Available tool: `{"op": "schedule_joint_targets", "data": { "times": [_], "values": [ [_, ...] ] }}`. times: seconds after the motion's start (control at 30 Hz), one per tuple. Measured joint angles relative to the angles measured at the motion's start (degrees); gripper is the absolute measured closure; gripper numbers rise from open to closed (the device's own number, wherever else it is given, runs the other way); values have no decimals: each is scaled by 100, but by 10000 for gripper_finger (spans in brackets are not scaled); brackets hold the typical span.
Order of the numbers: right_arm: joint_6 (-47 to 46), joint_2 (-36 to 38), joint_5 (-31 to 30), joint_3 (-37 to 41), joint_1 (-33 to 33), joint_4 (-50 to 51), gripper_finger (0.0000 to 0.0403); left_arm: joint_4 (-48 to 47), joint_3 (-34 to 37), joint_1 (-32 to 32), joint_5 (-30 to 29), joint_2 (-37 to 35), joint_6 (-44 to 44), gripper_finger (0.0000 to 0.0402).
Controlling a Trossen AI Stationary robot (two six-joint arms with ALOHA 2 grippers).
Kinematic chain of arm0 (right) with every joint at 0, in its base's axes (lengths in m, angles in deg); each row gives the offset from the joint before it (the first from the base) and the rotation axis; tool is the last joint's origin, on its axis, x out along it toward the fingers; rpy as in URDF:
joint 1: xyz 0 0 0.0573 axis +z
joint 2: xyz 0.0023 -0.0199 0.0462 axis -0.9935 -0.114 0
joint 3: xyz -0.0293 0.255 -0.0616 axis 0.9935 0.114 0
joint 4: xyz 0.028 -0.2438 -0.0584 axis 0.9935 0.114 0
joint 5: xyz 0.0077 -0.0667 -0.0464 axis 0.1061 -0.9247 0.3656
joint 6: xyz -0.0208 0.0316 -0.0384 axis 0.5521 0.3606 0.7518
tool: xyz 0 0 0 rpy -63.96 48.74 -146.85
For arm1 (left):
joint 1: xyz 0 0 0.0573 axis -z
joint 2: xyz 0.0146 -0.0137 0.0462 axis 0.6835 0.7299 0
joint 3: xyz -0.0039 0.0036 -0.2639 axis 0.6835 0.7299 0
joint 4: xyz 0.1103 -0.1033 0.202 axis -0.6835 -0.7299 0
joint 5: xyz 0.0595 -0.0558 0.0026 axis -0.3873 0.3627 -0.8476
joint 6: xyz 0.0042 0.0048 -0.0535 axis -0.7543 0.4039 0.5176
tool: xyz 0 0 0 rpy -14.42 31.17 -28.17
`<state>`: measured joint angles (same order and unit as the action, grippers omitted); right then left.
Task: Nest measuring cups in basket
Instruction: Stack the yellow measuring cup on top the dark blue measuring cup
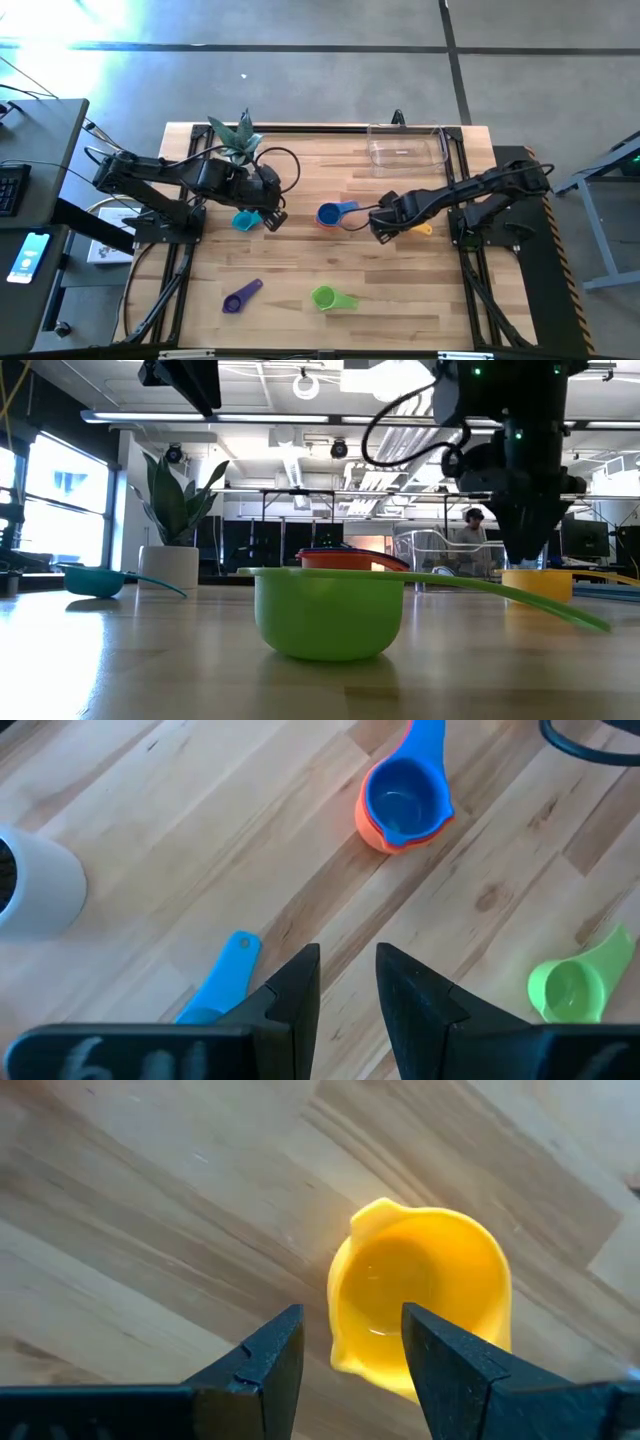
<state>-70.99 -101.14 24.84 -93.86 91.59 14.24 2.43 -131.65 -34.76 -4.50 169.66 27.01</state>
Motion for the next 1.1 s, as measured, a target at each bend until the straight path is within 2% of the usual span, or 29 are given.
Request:
{"op": "schedule_joint_targets", "data": {
  "times": [0.37, 0.5, 0.73, 0.9, 1.1],
  "values": [
    [-106, -1, 66, 494, 0, -775, 250, -1, -4, 0, -13, 0, 4, 312],
    [-93, -1, 181, 542, -19, -781, 287, -2, -4, 0, -17, 0, 4, 312],
    [210, -3, 298, 541, -66, -935, 391, -2, -4, 0, -15, 0, -50, 312],
    [455, -3, 443, 415, -66, -830, 394, -2, -7, -1, 30, 0, -46, 312],
    [926, -5, 476, -114, 21, -782, 399, -2, -9, -2, 396, 0, 4, 312]
  ]
}}
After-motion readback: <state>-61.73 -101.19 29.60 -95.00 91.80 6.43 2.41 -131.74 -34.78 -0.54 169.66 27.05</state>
